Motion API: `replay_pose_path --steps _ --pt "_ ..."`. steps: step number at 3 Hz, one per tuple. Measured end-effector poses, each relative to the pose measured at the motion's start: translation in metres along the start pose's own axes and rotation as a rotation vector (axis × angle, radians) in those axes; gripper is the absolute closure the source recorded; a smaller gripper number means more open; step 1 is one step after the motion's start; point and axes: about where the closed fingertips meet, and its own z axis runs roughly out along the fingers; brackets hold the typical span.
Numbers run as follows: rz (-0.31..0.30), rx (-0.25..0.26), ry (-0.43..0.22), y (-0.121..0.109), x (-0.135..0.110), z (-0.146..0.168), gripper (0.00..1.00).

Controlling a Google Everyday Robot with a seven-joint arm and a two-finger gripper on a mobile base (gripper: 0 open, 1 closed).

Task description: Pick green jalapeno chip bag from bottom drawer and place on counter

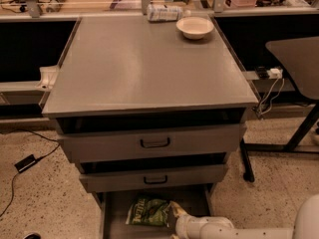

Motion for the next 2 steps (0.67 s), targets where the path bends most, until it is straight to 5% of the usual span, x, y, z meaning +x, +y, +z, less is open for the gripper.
replay_pose_path --steps 1,2 --pt "0.036 0.020 -0.030 -0.008 0.004 0.023 0.00" --pt "0.136 0.045 -0.095 -0.028 0.005 0.042 0.00"
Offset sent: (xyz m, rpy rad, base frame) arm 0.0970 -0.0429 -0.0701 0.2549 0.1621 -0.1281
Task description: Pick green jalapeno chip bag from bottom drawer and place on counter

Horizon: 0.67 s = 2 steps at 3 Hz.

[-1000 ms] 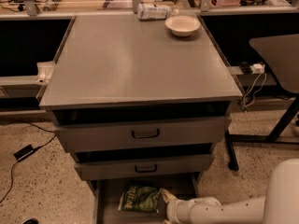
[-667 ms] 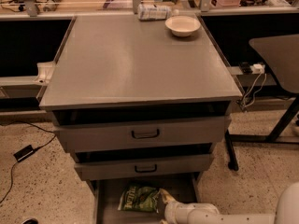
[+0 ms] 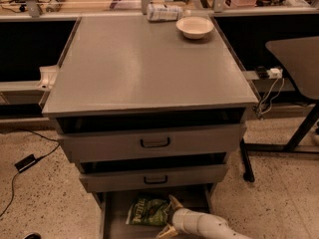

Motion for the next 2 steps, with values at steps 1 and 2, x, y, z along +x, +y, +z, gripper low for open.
replay_pose_path --steps 1,2 --pt "0.146 -0.043 -0.019 -0.018 0.044 0.016 0.02" --pt "0.226 -0.072 0.008 -0.027 0.080 0.024 0.02"
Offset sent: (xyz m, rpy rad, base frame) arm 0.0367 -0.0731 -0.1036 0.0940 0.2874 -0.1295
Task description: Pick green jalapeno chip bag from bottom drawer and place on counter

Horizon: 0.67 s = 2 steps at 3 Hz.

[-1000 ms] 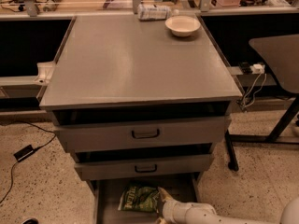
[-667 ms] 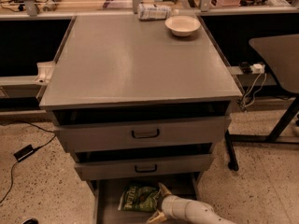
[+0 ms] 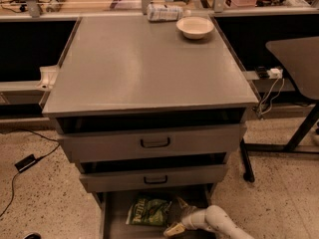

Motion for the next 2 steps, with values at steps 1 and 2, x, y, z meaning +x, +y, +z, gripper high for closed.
replay_pose_path --steps 1,2 --pt "0.039 -0.022 0.001 -0.007 0.020 0.009 0.21" --pt "-0.021 -0.094 -0.042 0.003 -0.003 0.025 0.51"
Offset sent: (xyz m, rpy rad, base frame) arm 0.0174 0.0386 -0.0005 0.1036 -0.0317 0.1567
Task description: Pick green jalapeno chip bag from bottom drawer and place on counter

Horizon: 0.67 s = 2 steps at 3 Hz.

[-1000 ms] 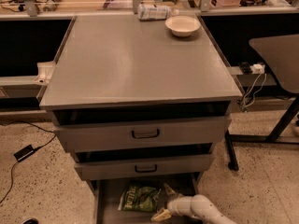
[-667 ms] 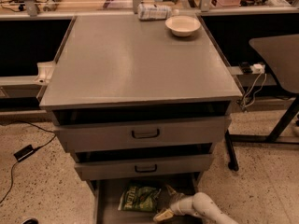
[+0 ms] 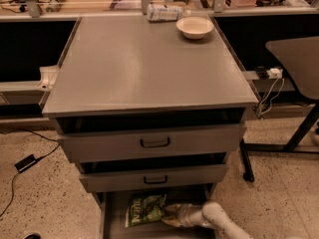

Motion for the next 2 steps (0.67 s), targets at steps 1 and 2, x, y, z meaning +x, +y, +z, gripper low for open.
replay_pose_path --steps 1,2 --pt "-0.035 -0.063 -0.011 0.015 -0.017 0.014 0.68" --pt "-0.065 -0.101 -0.052 0.028 -0.028 0.023 0.86"
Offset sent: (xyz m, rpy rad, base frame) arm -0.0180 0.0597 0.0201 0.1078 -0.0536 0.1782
